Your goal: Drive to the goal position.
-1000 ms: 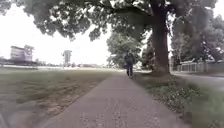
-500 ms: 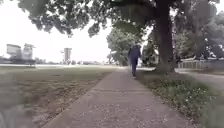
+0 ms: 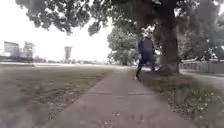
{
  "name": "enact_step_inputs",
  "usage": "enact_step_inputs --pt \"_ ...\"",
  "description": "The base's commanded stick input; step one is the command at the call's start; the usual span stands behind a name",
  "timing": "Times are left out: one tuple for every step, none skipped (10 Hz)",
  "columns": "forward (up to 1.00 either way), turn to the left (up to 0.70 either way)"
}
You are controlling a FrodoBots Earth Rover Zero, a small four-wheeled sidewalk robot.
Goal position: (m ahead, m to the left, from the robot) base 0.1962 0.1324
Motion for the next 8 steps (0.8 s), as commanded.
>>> enact_step_inputs --pt "0.70 0.00" --pt "0.70 0.00" --pt "0.70 0.00" --pt "0.70 0.00" --pt "0.70 0.00" --pt "0.70 0.00" --pt "0.70 0.00" --pt "0.70 0.00"
